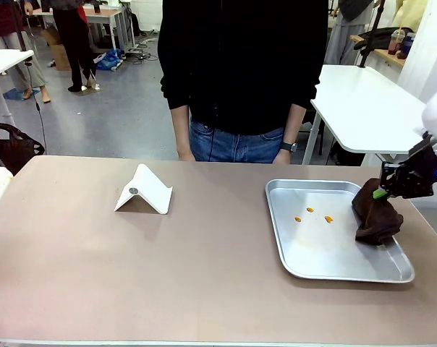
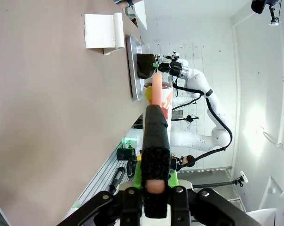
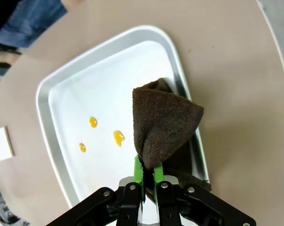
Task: Clean the surface of the table.
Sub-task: Clean the area not pointed to by the person.
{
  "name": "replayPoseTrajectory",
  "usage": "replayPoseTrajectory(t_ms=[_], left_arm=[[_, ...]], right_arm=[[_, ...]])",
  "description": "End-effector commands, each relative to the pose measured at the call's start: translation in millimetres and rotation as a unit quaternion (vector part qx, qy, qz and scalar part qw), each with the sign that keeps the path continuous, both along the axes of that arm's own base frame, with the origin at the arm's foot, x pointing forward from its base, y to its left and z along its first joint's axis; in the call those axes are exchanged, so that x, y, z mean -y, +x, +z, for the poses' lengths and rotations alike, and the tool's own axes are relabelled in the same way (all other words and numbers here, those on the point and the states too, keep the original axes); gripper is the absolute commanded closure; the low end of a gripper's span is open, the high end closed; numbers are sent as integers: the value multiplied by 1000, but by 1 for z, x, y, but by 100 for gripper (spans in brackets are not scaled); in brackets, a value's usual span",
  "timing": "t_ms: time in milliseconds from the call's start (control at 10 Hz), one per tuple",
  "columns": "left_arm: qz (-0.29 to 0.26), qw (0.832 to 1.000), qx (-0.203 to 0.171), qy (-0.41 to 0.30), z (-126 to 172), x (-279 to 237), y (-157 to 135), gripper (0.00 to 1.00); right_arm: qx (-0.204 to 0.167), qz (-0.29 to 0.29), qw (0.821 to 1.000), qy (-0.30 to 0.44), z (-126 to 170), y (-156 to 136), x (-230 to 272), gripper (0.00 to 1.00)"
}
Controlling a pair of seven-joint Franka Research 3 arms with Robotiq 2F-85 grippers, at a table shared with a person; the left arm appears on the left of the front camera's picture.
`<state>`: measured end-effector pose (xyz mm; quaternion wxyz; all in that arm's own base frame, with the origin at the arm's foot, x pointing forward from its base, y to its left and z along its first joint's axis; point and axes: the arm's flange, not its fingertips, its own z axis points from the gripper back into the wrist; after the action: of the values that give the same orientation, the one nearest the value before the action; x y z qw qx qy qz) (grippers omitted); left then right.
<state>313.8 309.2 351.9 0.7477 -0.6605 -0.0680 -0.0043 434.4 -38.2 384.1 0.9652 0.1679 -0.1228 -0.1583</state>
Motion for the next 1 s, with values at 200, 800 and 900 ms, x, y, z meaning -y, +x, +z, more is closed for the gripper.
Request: replayPoseTrajectory(t_ms=[200, 800, 900], left_arm=[[1, 1000, 0, 0, 3, 1, -3, 78], [1, 1000, 0, 0, 3, 1, -3, 78], [1, 1000, 0, 0, 3, 1, -3, 78]], right_arm=[[3, 8, 997, 77, -42, 42, -11, 90], [-44, 33, 981, 186, -92, 55, -54, 90], [-51, 46, 980, 189, -95, 55, -65, 90]])
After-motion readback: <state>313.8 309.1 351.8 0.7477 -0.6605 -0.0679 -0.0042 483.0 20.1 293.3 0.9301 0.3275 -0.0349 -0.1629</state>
